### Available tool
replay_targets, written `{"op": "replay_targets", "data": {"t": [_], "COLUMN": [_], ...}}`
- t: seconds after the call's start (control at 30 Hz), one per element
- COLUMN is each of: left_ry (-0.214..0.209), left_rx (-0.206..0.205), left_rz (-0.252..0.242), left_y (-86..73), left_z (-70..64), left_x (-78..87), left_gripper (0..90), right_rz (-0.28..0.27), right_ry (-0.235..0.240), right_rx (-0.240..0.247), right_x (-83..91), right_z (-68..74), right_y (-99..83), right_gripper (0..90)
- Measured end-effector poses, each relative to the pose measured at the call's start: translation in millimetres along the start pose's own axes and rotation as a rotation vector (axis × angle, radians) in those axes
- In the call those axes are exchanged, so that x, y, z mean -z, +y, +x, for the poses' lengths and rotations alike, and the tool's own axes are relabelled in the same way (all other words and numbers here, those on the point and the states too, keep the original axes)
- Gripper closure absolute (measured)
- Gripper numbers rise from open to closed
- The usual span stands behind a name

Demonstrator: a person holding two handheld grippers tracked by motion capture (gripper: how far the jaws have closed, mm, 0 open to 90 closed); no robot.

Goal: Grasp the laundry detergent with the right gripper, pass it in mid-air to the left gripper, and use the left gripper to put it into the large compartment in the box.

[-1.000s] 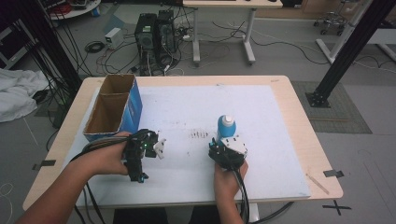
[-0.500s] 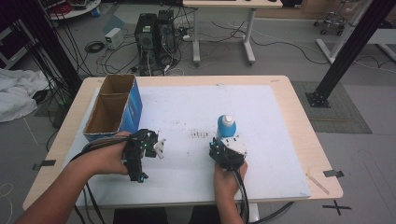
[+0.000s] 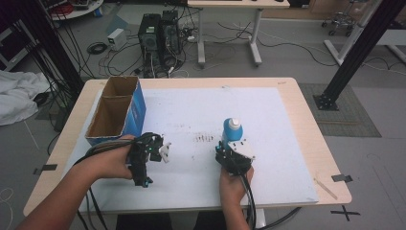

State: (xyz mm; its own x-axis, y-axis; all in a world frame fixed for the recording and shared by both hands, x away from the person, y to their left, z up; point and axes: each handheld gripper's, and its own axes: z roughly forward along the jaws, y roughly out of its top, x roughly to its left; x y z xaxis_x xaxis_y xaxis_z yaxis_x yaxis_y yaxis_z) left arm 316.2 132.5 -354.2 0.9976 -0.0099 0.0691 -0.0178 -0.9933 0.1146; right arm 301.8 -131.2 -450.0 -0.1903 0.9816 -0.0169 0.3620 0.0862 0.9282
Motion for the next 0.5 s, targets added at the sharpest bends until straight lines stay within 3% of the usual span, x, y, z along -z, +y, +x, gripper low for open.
{"op": "replay_targets", "data": {"t": [0.33, 0.4, 0.5], "left_ry": [0.007, 0.010, 0.013], "left_rx": [-0.006, -0.006, -0.012], "left_rz": [0.002, 0.002, 0.009], "left_y": [3.1, 5.4, 7.7], "left_z": [2.9, 3.5, 4.7], "left_x": [4.3, 5.3, 6.3], "left_gripper": [1.8, 1.8, 1.8], "right_rz": [-0.008, -0.007, -0.010], "right_ry": [0.027, 0.064, 0.075], "right_rx": [0.006, 0.009, 0.023], "right_x": [3.4, 7.6, 11.0], "right_z": [-3.9, -9.3, -11.9], "right_y": [1.6, 5.1, 7.6], "right_gripper": [43.4, 43.4, 43.5]}}
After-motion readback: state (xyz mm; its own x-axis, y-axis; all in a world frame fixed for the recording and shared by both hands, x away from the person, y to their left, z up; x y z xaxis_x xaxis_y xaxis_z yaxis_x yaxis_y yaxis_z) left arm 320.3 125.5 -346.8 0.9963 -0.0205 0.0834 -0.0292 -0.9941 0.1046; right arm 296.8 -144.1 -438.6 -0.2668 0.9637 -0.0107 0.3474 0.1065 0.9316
